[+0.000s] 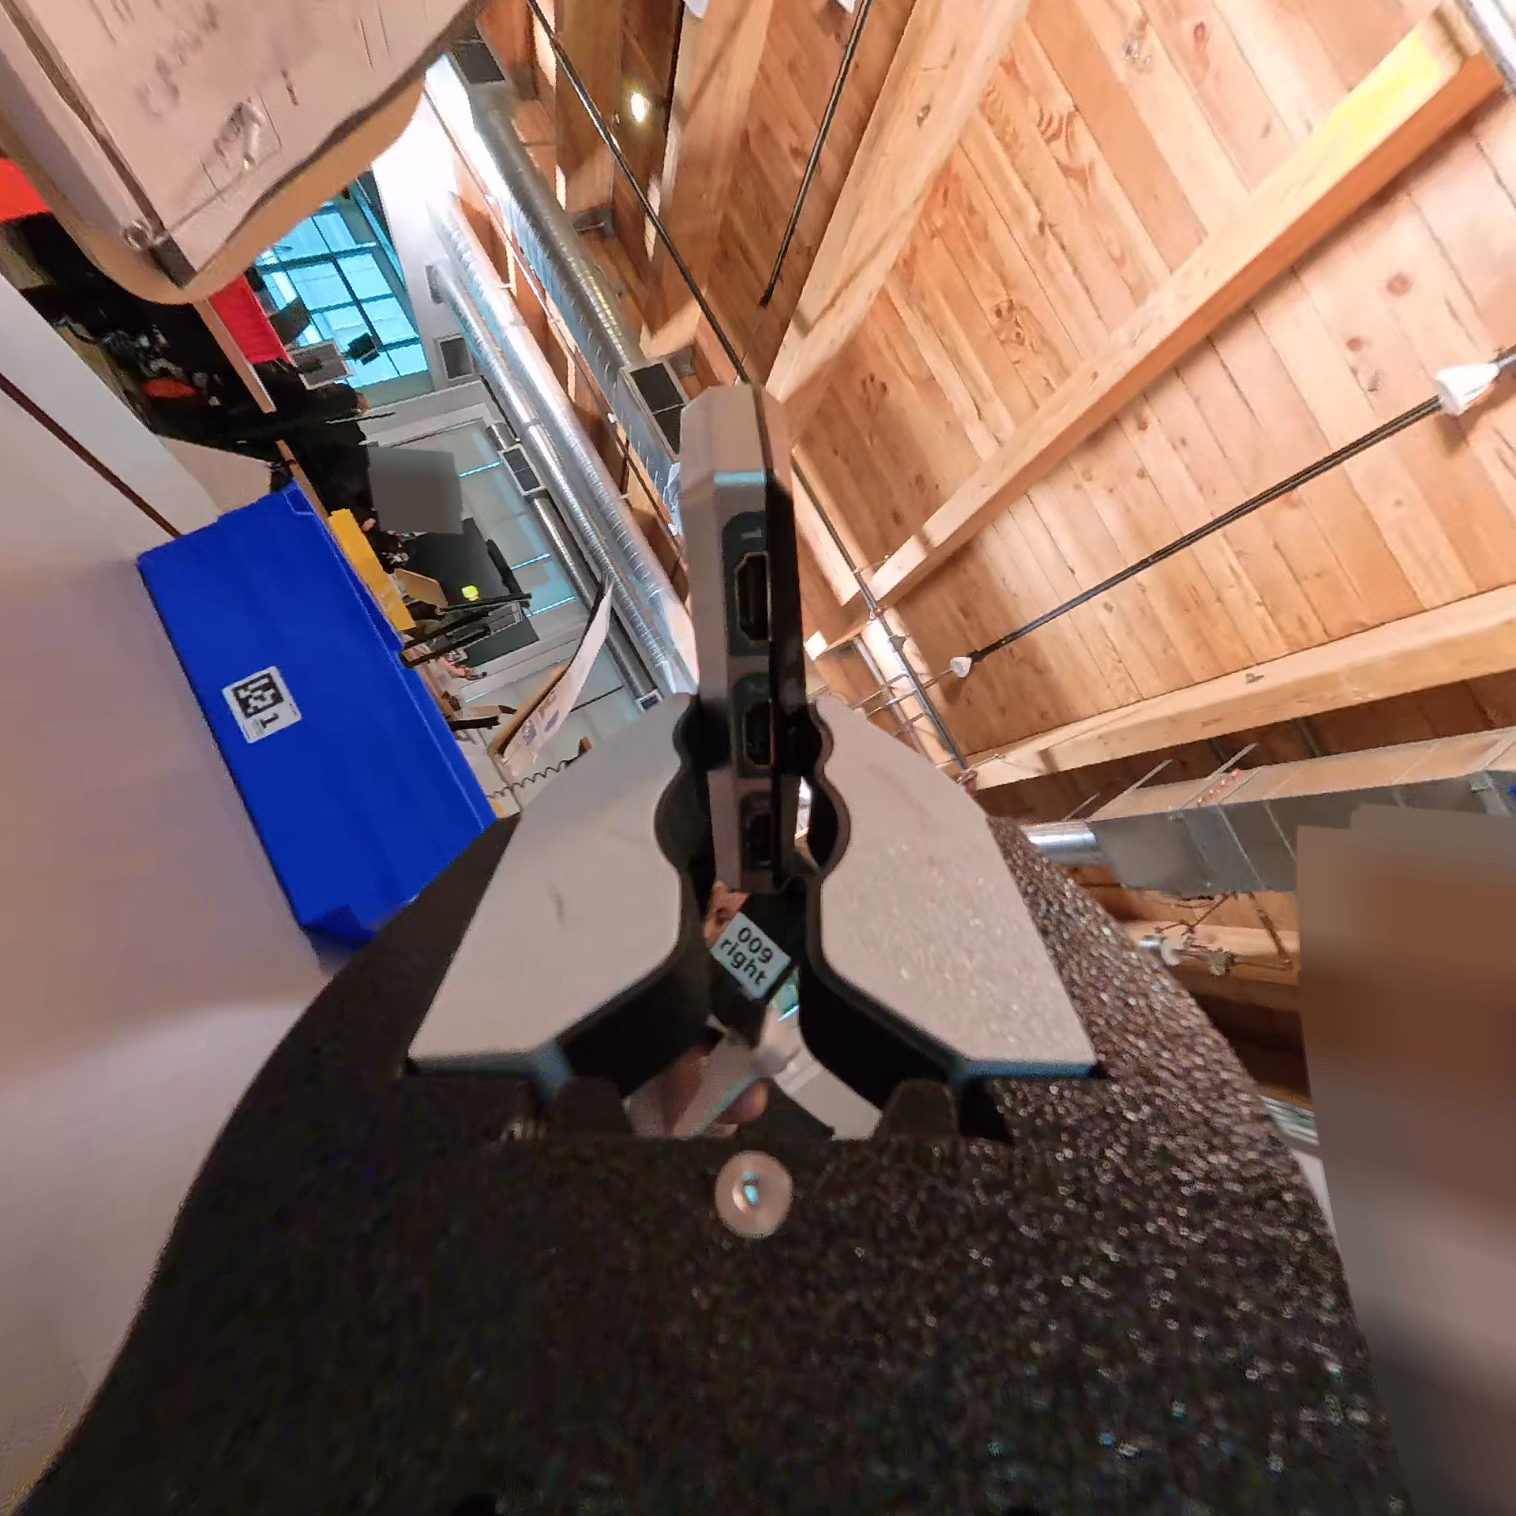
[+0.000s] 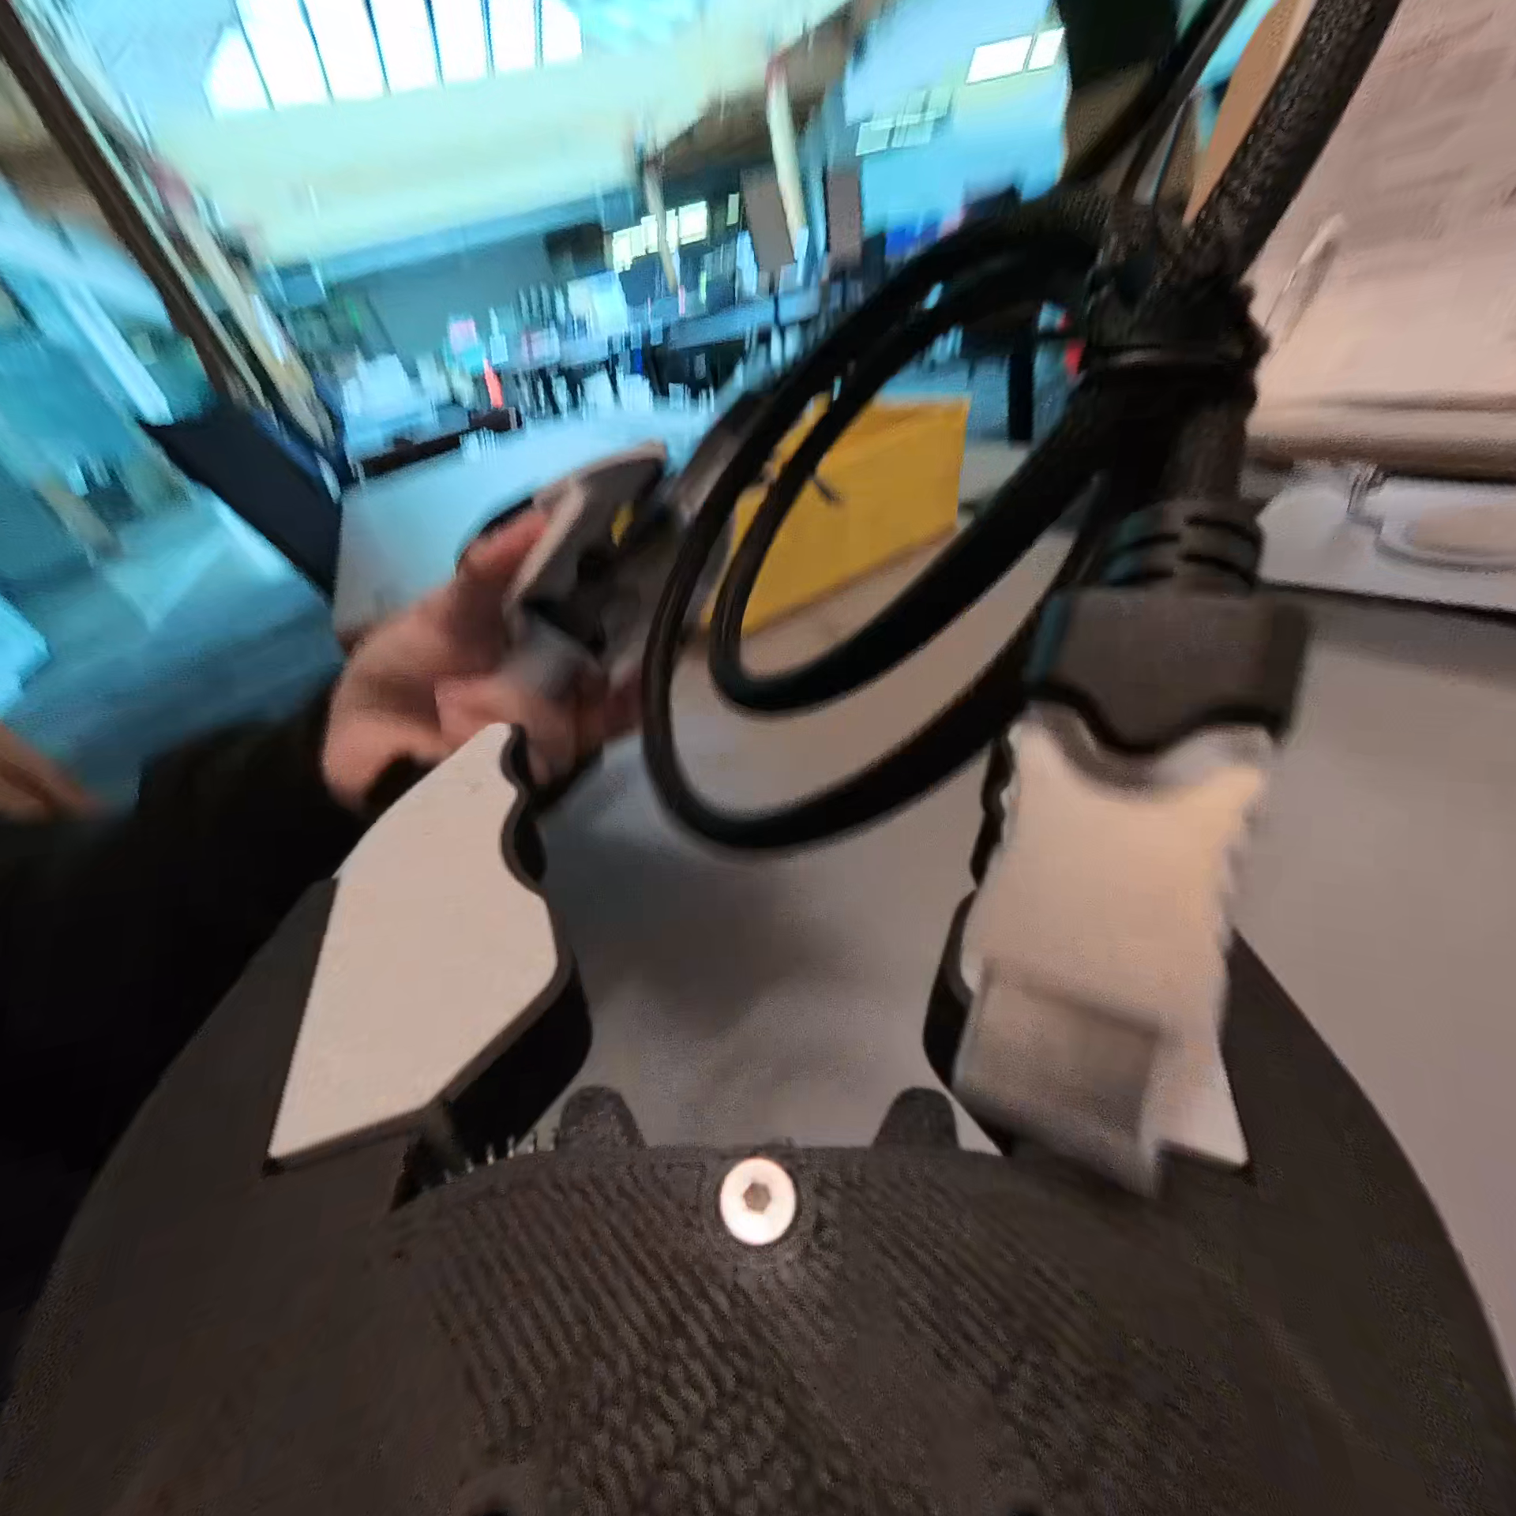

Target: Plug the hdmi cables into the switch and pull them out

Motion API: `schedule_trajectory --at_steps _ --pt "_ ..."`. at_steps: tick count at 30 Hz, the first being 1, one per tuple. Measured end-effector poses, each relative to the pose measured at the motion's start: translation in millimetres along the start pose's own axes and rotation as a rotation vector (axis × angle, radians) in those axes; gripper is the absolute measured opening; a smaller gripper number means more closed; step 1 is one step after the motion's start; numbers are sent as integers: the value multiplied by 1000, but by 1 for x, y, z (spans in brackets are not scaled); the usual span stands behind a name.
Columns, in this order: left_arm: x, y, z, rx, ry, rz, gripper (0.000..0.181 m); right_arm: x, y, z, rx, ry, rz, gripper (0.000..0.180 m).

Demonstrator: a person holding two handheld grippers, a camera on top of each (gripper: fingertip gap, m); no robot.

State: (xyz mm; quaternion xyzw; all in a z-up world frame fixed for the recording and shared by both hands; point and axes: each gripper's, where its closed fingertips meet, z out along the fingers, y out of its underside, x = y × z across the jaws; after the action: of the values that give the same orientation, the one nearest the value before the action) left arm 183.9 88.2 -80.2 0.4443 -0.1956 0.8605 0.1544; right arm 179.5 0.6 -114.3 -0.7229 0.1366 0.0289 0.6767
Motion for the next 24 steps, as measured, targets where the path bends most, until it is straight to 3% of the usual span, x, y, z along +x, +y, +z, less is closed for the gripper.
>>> schedule_trajectory --at_steps 4,7,9,11,17,20,24 --pt "4 -17 -12 -40 -3 4 22 21 32 -40 -302 18 -55 112" --pt "-4 -9 -18 -156 -93 40 22 34 2 -68 -222 126 -185 111" --pt "-10 3 -21 -260 -132 51 22 36 -37 -81 -64 244 -333 111" --pt "-13 18 -21 -360 -130 17 21 18 -62 -85 76 256 -525 103" --pt "-18 65 -22 -672 -146 -33 21 -12 -41 -61 -49 169 -897 88" --pt "-10 83 -19 -792 -107 -52 21 -30 -27 -53 -39 10 -832 78" --pt "-9 95 -14 -886 -124 -26 21 -20 -17 -49 -57 -5 -811 65"
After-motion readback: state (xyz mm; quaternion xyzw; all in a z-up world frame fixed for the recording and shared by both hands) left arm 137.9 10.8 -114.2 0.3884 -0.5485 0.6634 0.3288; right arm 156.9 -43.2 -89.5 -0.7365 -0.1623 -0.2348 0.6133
